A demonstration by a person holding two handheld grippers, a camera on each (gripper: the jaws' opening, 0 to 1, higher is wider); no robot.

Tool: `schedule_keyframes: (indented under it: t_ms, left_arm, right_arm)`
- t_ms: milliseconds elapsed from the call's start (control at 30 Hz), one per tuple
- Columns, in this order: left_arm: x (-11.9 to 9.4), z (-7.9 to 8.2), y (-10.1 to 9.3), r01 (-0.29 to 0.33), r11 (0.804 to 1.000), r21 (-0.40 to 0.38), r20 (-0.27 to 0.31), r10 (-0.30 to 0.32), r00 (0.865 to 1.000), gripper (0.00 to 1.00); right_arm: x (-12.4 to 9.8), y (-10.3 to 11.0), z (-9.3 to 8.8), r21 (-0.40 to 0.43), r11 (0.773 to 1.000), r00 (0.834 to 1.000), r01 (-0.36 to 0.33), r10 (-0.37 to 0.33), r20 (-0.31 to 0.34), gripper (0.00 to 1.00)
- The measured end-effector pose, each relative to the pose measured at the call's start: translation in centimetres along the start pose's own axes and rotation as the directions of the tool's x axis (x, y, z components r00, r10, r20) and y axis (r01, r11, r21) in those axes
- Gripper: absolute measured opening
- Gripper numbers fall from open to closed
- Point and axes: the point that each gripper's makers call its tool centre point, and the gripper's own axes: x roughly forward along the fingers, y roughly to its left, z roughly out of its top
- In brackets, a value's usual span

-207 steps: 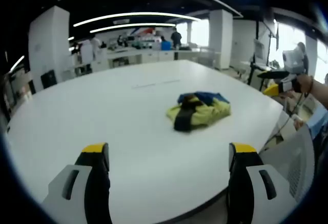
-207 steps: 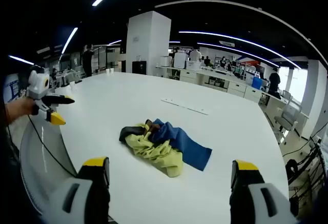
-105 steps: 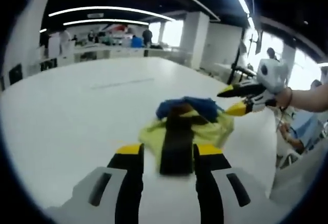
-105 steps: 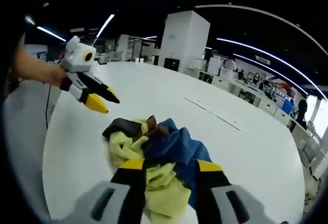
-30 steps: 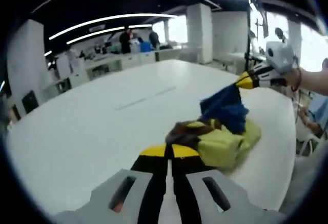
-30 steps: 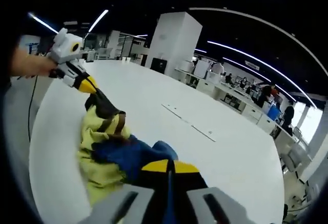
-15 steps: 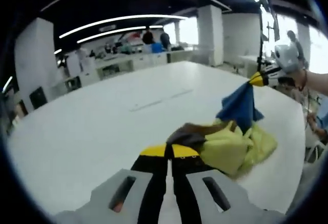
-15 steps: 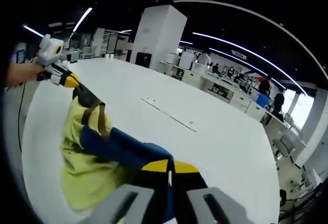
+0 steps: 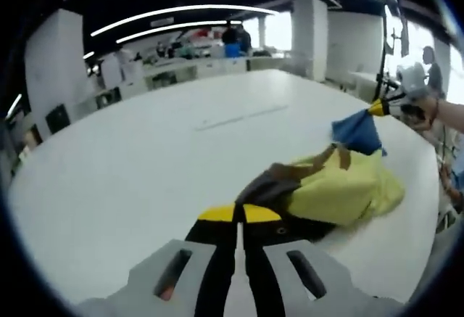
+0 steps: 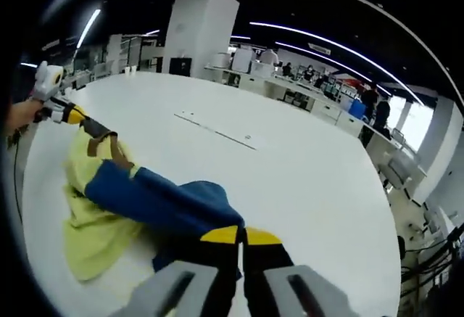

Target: Fold the garment on the visible template until the final outline fits inside the template.

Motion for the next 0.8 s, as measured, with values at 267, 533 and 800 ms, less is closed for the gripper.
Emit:
schedule_keyframes:
  t_ms: [267, 533, 800]
  left_arm:
    - [0.2, -1.6, 0.1, 0.002, 1.0, -0.008, -0.04, -0.003, 0.999, 0.0]
    - [0.2, -2.4, 0.3, -0.005, 1.0, -0.022, -0.062, 0.004, 0.998, 0.0]
    - [0.0, -2.1, 0.0, -0.002, 1.0, 0.001, -0.062, 0.002, 0.998, 0.0]
  right_arm:
    - [0.6, -0.1, -2.4, 0.036, 0.999, 0.999, 0.001, 0.001, -0.051, 0.0]
    - [0.6, -0.3, -3.9, 0.105, 0.994, 0.997, 0.005, 0.003, -0.075, 0.0]
    - [0.0, 0.7, -2.5, 0.131, 0.99, 0.999, -0.042, 0.045, -0.019, 0.04]
